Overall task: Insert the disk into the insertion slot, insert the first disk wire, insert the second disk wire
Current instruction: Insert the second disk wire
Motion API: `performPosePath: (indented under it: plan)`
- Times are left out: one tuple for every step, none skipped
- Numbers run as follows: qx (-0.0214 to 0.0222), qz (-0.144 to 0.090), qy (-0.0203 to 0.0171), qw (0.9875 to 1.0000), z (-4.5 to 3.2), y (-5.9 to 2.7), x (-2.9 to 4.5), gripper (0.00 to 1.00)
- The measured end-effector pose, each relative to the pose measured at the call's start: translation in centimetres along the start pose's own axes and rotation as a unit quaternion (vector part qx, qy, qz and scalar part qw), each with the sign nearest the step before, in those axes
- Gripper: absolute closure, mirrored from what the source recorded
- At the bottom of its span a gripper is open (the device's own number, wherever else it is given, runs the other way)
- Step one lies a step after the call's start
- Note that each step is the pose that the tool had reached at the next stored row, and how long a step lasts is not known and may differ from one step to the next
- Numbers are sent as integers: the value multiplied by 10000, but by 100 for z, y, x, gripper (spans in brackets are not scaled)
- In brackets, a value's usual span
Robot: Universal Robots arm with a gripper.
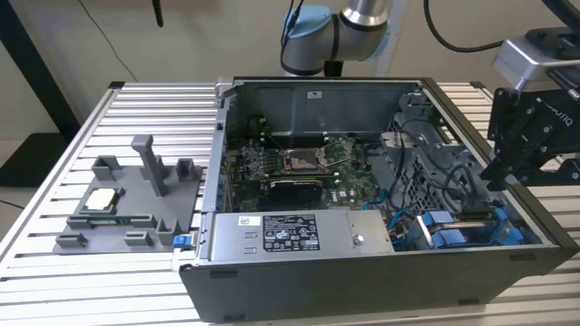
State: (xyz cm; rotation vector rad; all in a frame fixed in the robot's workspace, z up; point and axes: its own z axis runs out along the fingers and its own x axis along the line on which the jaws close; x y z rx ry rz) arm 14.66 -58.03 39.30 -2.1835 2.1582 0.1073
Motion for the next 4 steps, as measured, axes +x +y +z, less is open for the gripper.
performPosePath:
  plan:
    - [0,0,1,10000,-2,0,0,76]
    - [0,0,1,10000,-3,0,0,76]
    - [0,0,1,10000,-3,0,0,76]
    - [0,0,1,10000,-3,0,0,76]
